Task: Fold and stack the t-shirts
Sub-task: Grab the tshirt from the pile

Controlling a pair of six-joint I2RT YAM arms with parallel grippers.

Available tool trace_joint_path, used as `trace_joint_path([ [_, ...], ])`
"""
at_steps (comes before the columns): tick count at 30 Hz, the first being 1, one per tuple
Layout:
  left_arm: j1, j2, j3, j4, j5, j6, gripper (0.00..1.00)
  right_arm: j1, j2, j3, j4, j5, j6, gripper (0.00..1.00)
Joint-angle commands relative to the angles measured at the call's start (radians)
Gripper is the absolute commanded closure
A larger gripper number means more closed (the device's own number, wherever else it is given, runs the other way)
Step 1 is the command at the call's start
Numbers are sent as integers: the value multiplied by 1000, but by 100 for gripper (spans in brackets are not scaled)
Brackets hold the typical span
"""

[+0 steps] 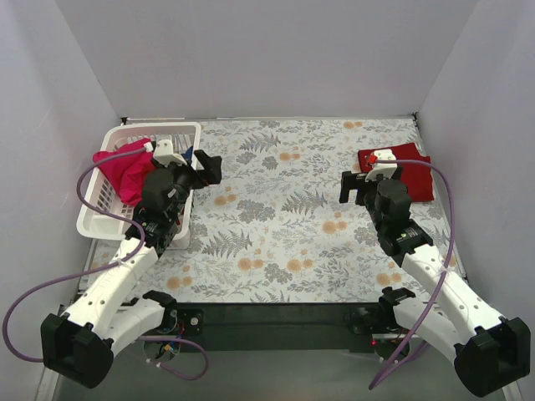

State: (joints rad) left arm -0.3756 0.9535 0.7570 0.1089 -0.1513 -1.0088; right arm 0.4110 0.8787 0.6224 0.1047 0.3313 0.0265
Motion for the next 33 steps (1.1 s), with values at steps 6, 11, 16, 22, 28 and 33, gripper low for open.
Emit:
trace_joint_path([
  [6,-5,-19,-10,8,-80,38,8,-21,0,8,27,3,7,2],
  [11,-5,14,-5,9,-126,68,8,-40,25,57,30,-11,6,2],
  [16,139,132,88,-37,-226,69,2,-63,37,100,49,-44,1,2],
  [22,366,272,157,-41,-194,13,2,-93,55,115,112,-97,-5,2],
  [28,426,409,214,-38,-309,58,2,-142,123,120,147,-187,4,2],
  [33,478,482,270,-70,-317,79,7,-170,167,105,182,-261,36,2],
])
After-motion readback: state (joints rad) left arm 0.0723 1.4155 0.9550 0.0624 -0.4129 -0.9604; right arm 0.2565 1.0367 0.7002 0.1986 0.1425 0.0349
